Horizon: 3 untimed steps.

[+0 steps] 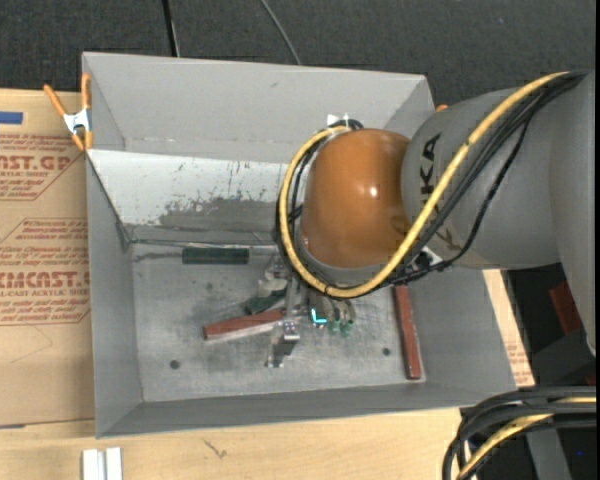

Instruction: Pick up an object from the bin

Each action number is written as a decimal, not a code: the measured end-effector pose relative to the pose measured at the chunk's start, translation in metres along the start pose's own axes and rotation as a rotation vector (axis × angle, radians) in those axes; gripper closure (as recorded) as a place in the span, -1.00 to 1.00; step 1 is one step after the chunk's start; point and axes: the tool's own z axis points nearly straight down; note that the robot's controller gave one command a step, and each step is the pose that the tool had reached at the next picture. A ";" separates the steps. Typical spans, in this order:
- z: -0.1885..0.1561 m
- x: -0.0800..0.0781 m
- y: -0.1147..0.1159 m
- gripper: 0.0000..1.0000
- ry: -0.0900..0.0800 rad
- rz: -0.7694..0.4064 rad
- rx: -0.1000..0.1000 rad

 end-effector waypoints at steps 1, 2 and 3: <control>-0.004 -0.002 -0.001 -1.00 -0.008 0.001 -0.001; 0.063 -0.036 -0.022 -1.00 -0.013 -0.100 0.000; 0.102 -0.062 -0.037 -1.00 -0.008 -0.042 -0.004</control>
Offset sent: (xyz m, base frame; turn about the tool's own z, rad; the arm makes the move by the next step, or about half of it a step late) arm 0.0530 -0.0362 -0.1049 -0.1553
